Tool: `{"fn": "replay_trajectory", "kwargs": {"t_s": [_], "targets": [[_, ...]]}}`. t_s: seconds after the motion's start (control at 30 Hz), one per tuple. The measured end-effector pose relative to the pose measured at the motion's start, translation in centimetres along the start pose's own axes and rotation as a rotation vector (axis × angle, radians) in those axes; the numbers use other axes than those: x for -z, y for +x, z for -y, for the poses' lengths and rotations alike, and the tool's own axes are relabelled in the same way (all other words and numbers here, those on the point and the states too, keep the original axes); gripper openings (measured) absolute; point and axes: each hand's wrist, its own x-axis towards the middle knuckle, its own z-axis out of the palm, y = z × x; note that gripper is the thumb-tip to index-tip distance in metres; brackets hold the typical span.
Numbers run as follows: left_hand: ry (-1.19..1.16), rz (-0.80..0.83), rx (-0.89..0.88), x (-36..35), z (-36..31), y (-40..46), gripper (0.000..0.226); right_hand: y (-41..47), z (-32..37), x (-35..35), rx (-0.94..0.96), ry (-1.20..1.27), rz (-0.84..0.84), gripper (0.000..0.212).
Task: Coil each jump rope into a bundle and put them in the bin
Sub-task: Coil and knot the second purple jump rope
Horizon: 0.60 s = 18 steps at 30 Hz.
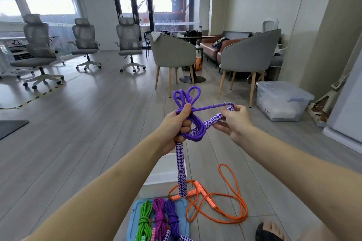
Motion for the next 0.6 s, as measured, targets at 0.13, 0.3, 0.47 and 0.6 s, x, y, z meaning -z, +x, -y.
{"fn": "replay_trajectory", "kwargs": {"t_s": [0.13,0.3,0.47,0.6], "targets": [[0.054,-0.006,-0.036,0.2,-0.1,0.2,0.037,0.2,0.1,-0.1,-0.060,0.009,0.004,0.034],[0.136,-0.078,-0.128,0.4,0.6,0.5,0.035,0.5,-0.3,-0.4,-0.132,0.011,-0.007,0.040],[0.370,-0.195,-0.280,0.1,1.1,1.0,0.032,0.5,-0.2,-0.6,-0.145,0.001,0.002,0.034],[0.448,-0.221,-0.324,0.3,1.2,1.4,0.028,0.0,-0.2,-0.9,-0.183,0.027,0.050,0.022]]}}
